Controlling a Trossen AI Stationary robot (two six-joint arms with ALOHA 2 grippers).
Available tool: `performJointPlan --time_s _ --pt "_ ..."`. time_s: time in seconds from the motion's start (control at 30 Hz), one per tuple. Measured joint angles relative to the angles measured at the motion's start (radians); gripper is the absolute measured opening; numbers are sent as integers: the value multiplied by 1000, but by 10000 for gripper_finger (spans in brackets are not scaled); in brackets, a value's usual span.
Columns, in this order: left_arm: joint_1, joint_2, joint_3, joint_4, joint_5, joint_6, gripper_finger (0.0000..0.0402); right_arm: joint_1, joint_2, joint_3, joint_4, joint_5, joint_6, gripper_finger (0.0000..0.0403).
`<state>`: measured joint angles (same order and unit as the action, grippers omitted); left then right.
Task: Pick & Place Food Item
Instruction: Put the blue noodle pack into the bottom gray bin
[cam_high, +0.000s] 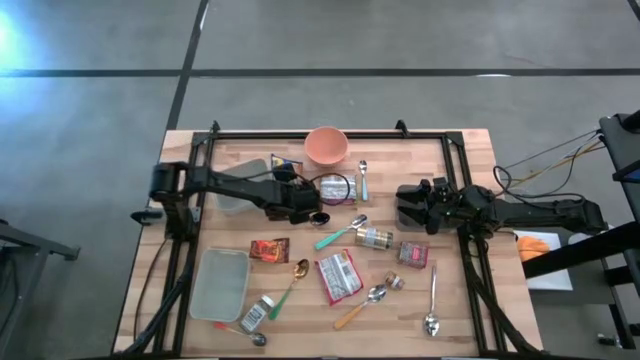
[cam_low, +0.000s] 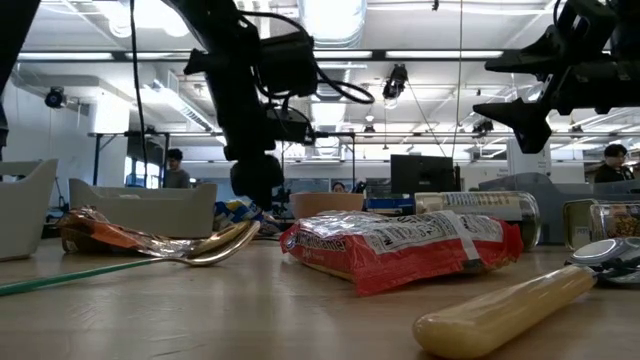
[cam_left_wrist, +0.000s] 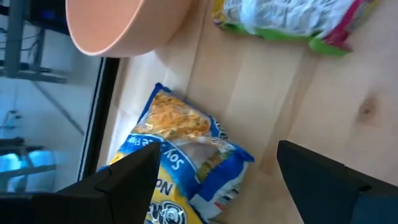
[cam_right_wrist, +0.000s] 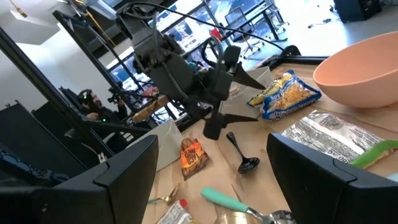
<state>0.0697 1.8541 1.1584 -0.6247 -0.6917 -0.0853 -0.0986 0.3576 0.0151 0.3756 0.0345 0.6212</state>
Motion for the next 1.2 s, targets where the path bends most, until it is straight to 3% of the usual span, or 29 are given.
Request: performJointPlan --time_s 0.63,1.2 --pt "-5 131 0 -1 -105 -8 312 -1 1 0 -1 4 -3 296" --pt "-3 127 0 1 -102 8 66 0 4 0 -2 14 -1 296"
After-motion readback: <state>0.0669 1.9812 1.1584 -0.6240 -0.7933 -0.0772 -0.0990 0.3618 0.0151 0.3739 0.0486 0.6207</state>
